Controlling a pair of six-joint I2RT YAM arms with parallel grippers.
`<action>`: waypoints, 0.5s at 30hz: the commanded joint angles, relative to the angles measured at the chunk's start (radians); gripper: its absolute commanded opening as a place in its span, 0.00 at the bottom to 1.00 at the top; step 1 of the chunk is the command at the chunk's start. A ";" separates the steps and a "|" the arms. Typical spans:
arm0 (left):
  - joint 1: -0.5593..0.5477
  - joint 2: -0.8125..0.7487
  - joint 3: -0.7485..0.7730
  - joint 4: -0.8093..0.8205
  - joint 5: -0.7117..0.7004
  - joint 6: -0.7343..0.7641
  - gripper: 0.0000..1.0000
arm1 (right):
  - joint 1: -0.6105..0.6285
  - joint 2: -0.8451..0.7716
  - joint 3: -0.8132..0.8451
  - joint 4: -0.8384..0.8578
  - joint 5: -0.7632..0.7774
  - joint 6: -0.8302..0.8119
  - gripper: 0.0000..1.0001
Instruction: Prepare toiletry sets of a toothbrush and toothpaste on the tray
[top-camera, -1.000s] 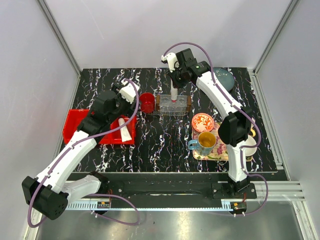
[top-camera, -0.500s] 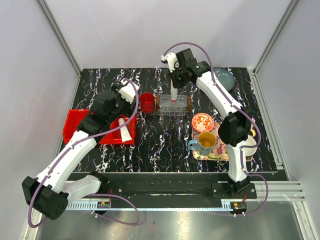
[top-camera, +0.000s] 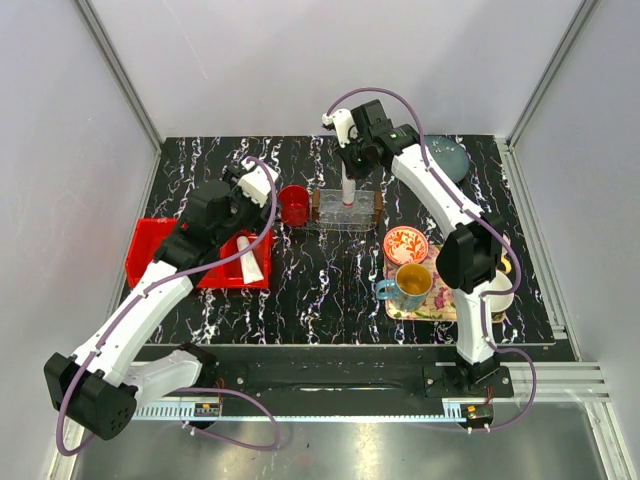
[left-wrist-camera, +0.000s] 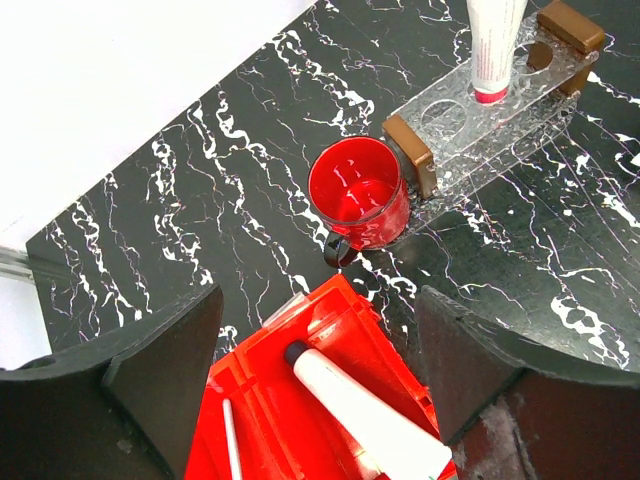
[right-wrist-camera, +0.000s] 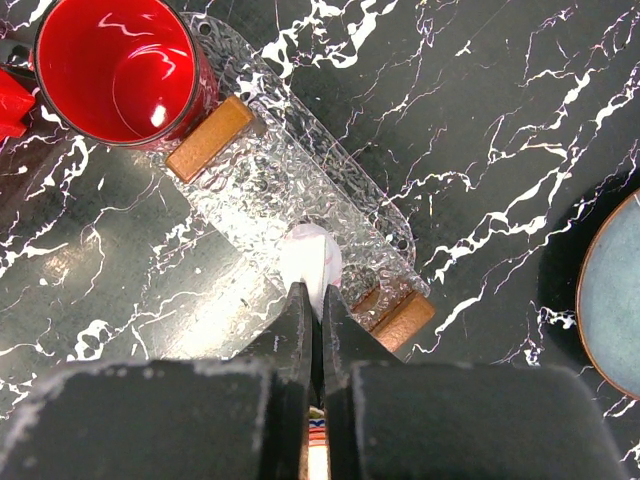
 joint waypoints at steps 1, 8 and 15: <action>0.006 -0.018 -0.011 0.054 0.021 -0.011 0.81 | 0.005 -0.043 -0.006 0.070 -0.011 -0.008 0.00; 0.008 -0.019 -0.014 0.056 0.022 -0.009 0.81 | 0.007 -0.046 -0.034 0.096 -0.014 -0.003 0.00; 0.009 -0.019 -0.014 0.056 0.024 -0.011 0.81 | 0.005 -0.047 -0.043 0.104 -0.009 -0.003 0.00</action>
